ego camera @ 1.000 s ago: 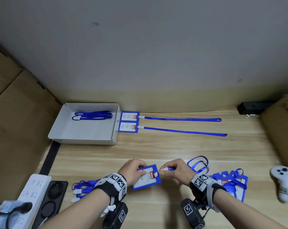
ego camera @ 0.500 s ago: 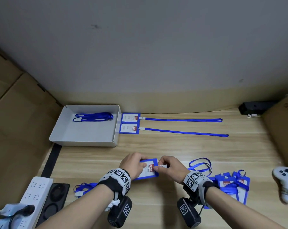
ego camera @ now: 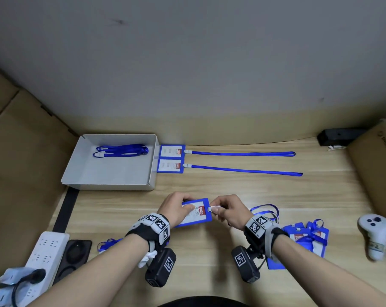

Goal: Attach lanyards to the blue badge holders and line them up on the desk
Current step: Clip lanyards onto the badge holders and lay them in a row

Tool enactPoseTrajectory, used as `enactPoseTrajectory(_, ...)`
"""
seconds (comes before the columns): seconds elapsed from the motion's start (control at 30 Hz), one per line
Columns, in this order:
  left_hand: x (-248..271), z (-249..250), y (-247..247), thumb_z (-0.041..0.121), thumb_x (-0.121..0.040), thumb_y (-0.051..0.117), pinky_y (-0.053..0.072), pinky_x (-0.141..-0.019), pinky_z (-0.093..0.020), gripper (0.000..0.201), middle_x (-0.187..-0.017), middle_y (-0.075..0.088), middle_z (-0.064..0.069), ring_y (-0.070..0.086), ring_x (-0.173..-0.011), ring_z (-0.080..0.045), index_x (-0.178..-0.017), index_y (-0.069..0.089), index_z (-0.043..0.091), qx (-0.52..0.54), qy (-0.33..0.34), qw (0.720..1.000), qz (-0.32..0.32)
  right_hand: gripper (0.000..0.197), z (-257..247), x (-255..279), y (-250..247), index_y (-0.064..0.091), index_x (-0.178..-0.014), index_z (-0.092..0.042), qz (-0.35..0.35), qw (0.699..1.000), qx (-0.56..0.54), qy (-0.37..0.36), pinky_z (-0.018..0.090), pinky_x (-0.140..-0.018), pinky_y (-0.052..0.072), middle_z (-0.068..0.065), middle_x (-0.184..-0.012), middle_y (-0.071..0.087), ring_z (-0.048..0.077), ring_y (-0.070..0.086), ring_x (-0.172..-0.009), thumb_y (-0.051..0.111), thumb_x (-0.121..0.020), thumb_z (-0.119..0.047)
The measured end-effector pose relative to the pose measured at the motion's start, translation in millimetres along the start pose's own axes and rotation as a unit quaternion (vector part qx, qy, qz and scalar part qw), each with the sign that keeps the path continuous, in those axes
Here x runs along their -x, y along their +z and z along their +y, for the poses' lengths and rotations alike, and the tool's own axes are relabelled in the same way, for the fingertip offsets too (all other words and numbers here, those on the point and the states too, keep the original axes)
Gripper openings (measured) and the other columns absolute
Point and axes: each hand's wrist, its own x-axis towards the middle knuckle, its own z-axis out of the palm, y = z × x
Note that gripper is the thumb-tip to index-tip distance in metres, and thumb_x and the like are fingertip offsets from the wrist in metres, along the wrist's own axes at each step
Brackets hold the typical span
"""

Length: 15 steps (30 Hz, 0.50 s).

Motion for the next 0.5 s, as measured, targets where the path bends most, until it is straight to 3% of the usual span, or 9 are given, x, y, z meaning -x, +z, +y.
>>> enactPoseTrajectory(0.1,-3.8,-3.0,1.0,0.020,-0.088,0.069,0.051,-0.087,-0.027,0.018,-0.101,0.071,0.008,0.064,-0.096,-0.011,-0.105,0.073,0.025,0.031,-0.011,0.999,0.006,0.015,3.2,-2.9,-0.8,0.066,-0.088,-0.004,-0.011,1.000,-0.007,-0.006,0.021,-0.053,0.043,0.000,-0.066,0.062,0.002,0.051,-0.049,0.056,-0.093,0.006)
enactPoseTrajectory(0.17,-7.5,-5.0,1.4,0.018,-0.088,0.069,0.048,-0.085,-0.023,0.018,-0.102,0.071,0.007,0.063,-0.096,-0.010,-0.104,0.073,0.024,0.046,-0.014,0.999,0.014,0.016,6.5,-5.8,-2.3,0.069,-0.096,-0.005,-0.028,1.000,0.006,0.004,0.020,-0.053,0.044,-0.002,-0.067,0.063,0.003,0.052,-0.050,0.058,-0.091,0.006)
enactPoseTrajectory(0.3,-16.2,-9.2,0.4,0.016,-0.089,0.067,0.044,-0.081,-0.019,0.019,-0.102,0.069,0.007,0.062,-0.095,-0.009,-0.107,0.072,0.021,0.061,-0.016,0.998,0.013,0.028,8.9,-13.0,-2.5,0.071,-0.106,-0.017,-0.063,0.997,-0.013,0.032,0.023,-0.051,0.042,-0.004,-0.074,0.066,0.009,0.052,-0.056,0.068,-0.080,-0.012)
enactPoseTrajectory(0.43,-28.0,-14.4,-3.3,0.015,-0.089,0.067,0.046,-0.084,-0.020,0.020,-0.104,0.069,0.006,0.062,-0.098,-0.010,-0.107,0.072,0.020,0.067,-0.020,0.998,0.006,0.007,6.8,-31.7,4.8,0.074,-0.089,-0.017,-0.045,0.998,-0.007,0.044,0.023,-0.050,0.038,-0.001,-0.066,0.060,0.013,0.044,-0.054,0.068,-0.090,-0.018)
enactPoseTrajectory(0.5,-33.9,-16.9,-6.8,0.011,-0.088,0.065,0.048,-0.087,-0.022,0.022,-0.105,0.069,0.005,0.063,-0.100,-0.011,-0.107,0.072,0.020,0.078,-0.021,0.997,0.016,0.014,5.2,-45.3,9.6,0.071,-0.083,-0.011,-0.035,0.998,0.005,0.046,0.020,-0.049,0.037,-0.004,-0.058,0.055,0.010,0.041,-0.050,0.063,-0.094,-0.010)
